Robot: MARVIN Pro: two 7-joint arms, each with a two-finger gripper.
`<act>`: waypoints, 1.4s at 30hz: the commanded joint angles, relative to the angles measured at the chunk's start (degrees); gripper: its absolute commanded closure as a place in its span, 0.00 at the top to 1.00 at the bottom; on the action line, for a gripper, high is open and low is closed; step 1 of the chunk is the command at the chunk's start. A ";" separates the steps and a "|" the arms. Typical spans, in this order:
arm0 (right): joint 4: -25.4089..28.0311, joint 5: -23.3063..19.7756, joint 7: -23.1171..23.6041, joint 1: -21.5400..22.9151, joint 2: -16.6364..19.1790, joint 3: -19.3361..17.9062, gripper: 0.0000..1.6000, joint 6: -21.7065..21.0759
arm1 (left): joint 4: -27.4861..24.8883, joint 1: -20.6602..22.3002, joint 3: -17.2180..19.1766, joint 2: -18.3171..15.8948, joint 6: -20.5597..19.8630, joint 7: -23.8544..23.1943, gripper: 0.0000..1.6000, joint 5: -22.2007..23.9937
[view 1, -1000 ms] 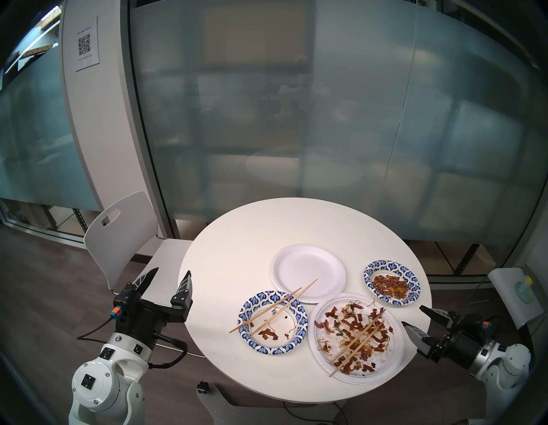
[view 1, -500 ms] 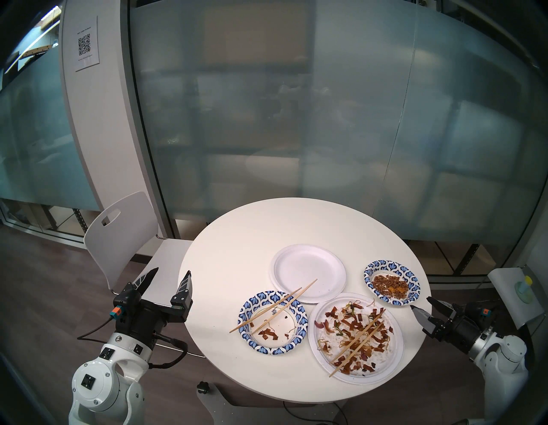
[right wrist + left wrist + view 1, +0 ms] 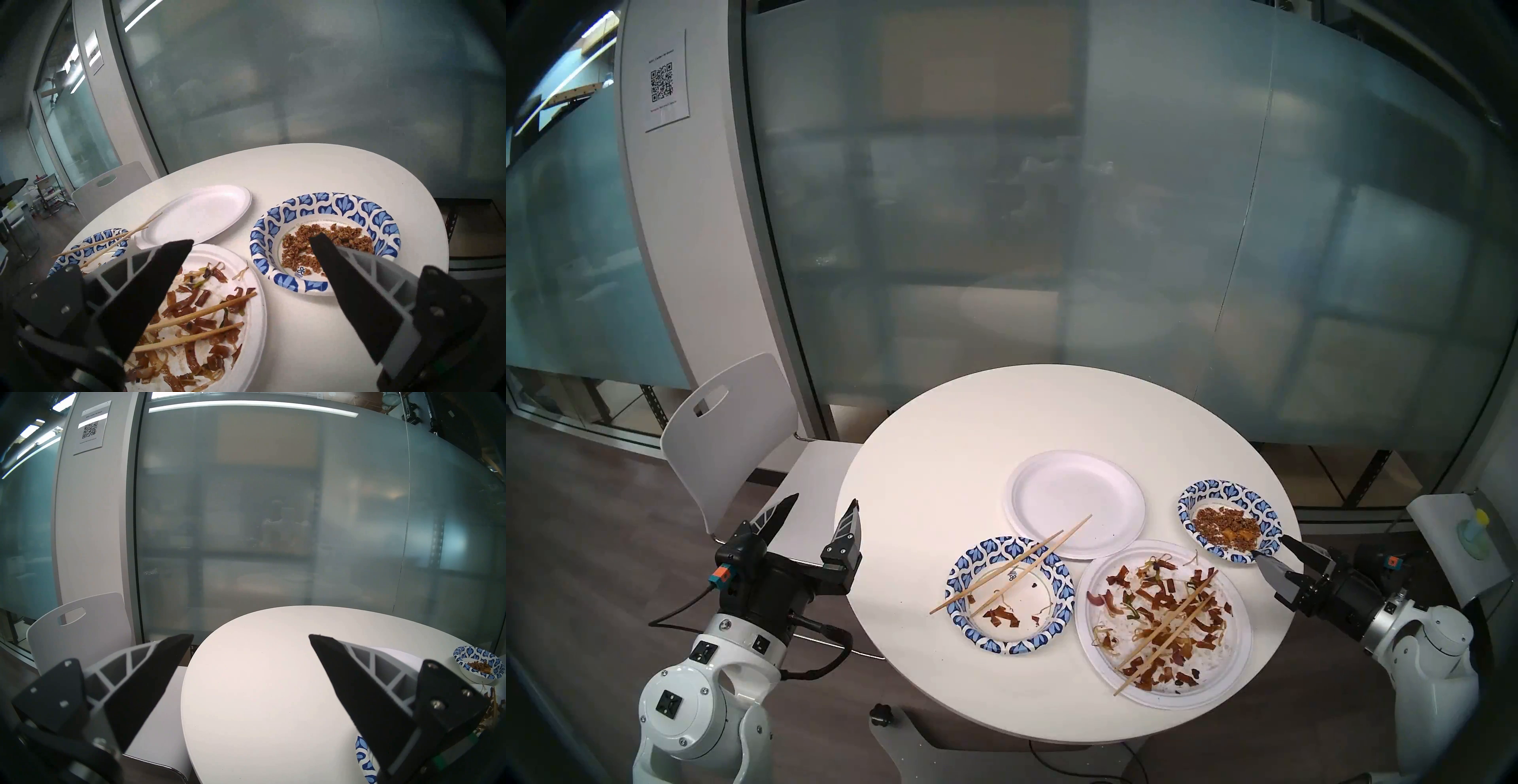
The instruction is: Stack the plates into one stack
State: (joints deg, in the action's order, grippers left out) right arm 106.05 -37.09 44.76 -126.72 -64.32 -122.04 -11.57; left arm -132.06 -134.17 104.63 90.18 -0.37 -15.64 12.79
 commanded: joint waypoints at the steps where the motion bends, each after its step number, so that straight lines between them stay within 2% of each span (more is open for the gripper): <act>1: 3.02 0.06 0.18 -0.63 -0.22 -0.47 1.00 0.32 | -1.17 -0.01 -0.05 -0.13 0.10 -0.12 1.00 -0.12; 7: 4.43 2.67 0.79 -2.50 1.01 0.06 1.00 0.91 | -1.17 -0.01 -0.05 -0.13 0.11 -0.12 1.00 -0.12; 11: 5.57 4.76 3.55 -4.22 2.30 1.52 1.00 1.57 | -1.14 0.01 -0.05 -0.13 0.12 -0.12 1.00 -0.11; 16: 6.87 9.51 5.29 -5.54 4.74 3.67 1.00 2.53 | -1.13 0.02 -0.05 -0.13 0.13 -0.12 1.00 -0.10; 21: 7.04 12.82 5.88 -4.76 6.17 5.30 1.00 2.92 | -1.15 0.01 -0.05 -0.13 0.12 -0.12 1.00 -0.11; 34: 7.91 16.14 11.75 -2.95 12.62 6.85 1.00 -0.29 | -1.14 0.01 -0.05 -0.13 0.12 -0.12 1.00 -0.11; 42: 7.57 18.79 12.91 -2.27 13.77 8.27 1.00 -0.50 | -1.17 -0.01 -0.06 -0.13 0.10 -0.12 1.00 -0.12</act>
State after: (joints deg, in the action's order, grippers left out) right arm 112.87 -19.53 56.71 -130.00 -53.04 -114.22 -12.28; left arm -132.07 -134.16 104.63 90.18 -0.37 -15.63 12.79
